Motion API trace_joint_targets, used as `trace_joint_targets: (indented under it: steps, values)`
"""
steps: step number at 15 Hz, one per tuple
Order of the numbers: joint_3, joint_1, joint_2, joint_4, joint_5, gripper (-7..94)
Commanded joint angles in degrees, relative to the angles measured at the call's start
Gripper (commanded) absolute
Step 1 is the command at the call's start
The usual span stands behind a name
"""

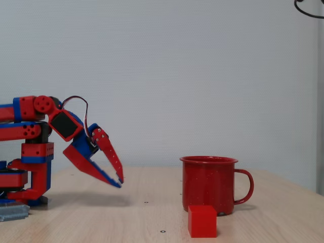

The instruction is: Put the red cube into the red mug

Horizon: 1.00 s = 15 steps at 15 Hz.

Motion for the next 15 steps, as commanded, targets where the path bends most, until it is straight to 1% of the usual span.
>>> trace_joint_targets:
  steps: [1,8,10,12,15]
  values:
    - [-12.3,0.8,-4.1,3.5,-0.9,0]
    - [-38.1,2.4,-24.2,14.5,0.4,0]
    - [-42.5,3.0,-27.3,16.2,0.8,0]
    - [-45.4,3.7,-29.5,16.4,0.9,0]
    - [-52.8,5.3,-35.3,19.9,1.0,0]
